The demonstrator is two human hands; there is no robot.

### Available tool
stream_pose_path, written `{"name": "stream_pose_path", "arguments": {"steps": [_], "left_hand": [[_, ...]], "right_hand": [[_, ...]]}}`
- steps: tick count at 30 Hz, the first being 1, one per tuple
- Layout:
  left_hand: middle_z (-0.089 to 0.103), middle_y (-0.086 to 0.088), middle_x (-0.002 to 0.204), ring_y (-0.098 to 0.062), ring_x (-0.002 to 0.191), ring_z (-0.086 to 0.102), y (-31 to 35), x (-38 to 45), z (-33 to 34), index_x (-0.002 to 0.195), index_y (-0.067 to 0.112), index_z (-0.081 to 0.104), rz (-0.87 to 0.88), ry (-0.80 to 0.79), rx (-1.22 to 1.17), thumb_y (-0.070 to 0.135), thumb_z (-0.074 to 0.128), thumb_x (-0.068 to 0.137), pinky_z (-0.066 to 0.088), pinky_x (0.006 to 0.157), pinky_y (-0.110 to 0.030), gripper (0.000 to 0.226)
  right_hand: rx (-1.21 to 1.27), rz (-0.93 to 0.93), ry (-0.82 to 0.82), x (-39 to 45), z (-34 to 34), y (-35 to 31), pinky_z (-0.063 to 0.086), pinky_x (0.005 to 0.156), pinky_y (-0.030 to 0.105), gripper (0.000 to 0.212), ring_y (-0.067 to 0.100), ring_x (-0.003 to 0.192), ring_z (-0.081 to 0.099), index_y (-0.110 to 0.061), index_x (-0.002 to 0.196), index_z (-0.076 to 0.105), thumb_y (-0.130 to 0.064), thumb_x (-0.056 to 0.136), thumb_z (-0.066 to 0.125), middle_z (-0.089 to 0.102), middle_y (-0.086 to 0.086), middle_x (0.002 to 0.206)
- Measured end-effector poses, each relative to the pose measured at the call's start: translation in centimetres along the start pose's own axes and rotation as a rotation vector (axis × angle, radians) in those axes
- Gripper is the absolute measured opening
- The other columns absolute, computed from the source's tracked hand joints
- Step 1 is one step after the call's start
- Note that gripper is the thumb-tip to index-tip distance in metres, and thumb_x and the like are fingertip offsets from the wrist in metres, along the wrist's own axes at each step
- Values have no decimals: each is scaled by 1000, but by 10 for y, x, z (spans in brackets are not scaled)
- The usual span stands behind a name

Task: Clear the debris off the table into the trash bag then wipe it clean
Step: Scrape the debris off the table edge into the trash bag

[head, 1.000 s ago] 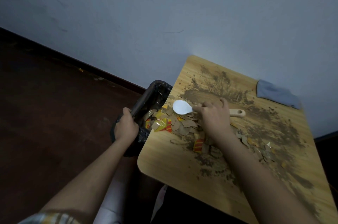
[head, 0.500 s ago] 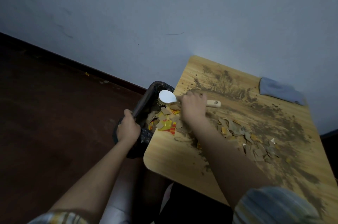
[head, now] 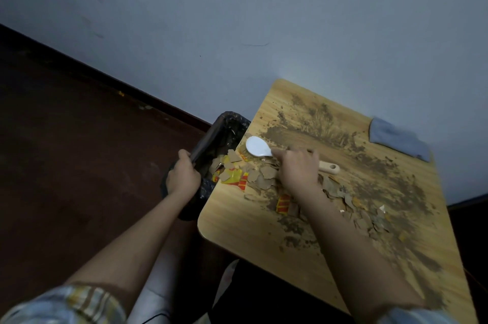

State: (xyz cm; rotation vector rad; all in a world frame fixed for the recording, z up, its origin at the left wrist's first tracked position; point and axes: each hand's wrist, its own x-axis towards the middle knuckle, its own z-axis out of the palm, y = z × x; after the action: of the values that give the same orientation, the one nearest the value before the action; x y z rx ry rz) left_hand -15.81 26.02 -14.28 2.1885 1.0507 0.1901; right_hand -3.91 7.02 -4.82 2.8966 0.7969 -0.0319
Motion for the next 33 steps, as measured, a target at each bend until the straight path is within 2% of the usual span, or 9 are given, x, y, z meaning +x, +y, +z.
{"name": "stream_pose_path", "arguments": {"steps": [2,10,14,18,22,25,29,33], "left_hand": [[61,-13,106,-32,79,54,1,0,0,109,13,37,6,8,3,4,47,90,37,62,-36,23],[60,-16,109,-39,92,58,-4,-8,-9,112,9,40,-8,36,4,2,45,90,38,68,-37,23],[60,-17,110,-39,94,59,-7,-9,-11,112,8,40,3,36,-6,1,46,90,37,68,-36,23],[61,-15,110,-38,93,59,-10,-8,-9,112,9,39,-8,35,-4,3,47,90,37,67,-35,24],[61,-15,107,-38,90,59,-12,-7,-2,111,10,39,-4,20,-11,5,47,91,36,64,-36,22],[61,-14,104,-37,85,59,-13,-7,3,109,11,38,-3,6,-7,7,47,92,35,61,-36,19],[61,-14,103,-34,80,57,-9,-6,6,109,12,38,-10,1,-2,7,48,92,35,59,-36,20],[61,-14,105,-37,84,59,-9,-8,5,108,12,38,-7,-1,5,7,48,92,35,60,-36,20]], "right_hand": [[16,2,-3,5,0,-9,29,100,46,46,26,112,54,-39,129,56,-12,93,52,59,3,116],[68,25,17,21,2,-44,33,98,45,45,25,106,54,-38,127,57,-9,95,48,58,2,111],[143,9,105,19,-2,-41,32,93,41,51,25,103,53,-40,130,55,-6,93,48,58,2,111],[144,-58,184,4,-7,-23,25,99,40,47,24,104,53,-39,131,56,-11,94,50,59,2,111],[-2,-103,113,-13,-11,-1,25,105,44,39,21,113,54,-42,127,56,-23,94,56,59,-1,119],[-91,-110,74,-20,-13,8,24,105,45,34,22,116,54,-44,126,57,-28,96,52,59,0,124],[-119,-109,20,-19,-12,-5,30,97,43,28,23,106,55,-40,122,60,-29,98,48,60,0,109],[-66,-74,-2,-5,-8,-33,32,94,43,38,25,106,54,-36,128,57,-23,93,57,58,1,108]]}}
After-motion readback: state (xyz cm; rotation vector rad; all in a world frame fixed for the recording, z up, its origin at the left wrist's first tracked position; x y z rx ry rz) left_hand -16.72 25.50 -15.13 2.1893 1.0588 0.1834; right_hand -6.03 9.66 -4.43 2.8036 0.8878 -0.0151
